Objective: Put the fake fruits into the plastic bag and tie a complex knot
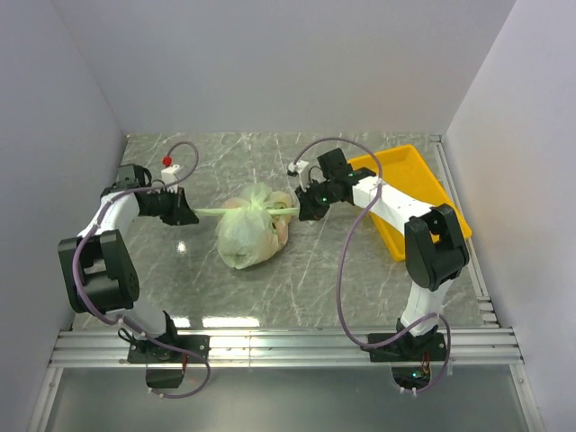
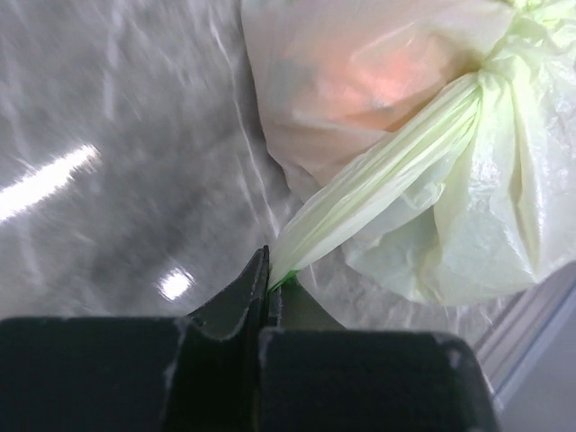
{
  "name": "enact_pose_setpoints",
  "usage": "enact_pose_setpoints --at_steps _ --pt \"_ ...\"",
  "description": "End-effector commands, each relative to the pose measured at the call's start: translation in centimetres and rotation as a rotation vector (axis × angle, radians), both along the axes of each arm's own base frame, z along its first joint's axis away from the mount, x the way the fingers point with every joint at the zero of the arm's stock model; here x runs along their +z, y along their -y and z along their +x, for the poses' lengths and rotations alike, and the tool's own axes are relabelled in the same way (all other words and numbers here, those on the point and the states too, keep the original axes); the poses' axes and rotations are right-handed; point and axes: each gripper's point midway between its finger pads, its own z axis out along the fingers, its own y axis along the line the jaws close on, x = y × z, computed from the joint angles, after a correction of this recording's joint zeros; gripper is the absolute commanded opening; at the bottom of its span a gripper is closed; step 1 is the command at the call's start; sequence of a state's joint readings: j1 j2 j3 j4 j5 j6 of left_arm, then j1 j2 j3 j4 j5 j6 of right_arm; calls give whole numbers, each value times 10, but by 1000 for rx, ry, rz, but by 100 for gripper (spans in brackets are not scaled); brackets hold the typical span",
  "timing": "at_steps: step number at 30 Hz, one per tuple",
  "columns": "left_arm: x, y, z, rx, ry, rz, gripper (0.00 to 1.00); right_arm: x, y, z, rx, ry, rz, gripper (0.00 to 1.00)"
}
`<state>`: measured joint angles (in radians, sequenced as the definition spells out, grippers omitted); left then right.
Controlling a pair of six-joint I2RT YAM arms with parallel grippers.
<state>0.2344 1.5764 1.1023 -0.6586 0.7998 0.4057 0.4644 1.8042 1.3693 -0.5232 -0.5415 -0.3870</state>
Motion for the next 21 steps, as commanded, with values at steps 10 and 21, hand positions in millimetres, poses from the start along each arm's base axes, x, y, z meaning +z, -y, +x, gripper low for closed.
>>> enact_pose_setpoints --at_steps 10,21 --pt "56 -97 59 254 176 243 0 38 111 48 -266 68 -276 0" --pt "-17 -105 23 222 42 289 1 -37 156 9 -266 -54 -425 0"
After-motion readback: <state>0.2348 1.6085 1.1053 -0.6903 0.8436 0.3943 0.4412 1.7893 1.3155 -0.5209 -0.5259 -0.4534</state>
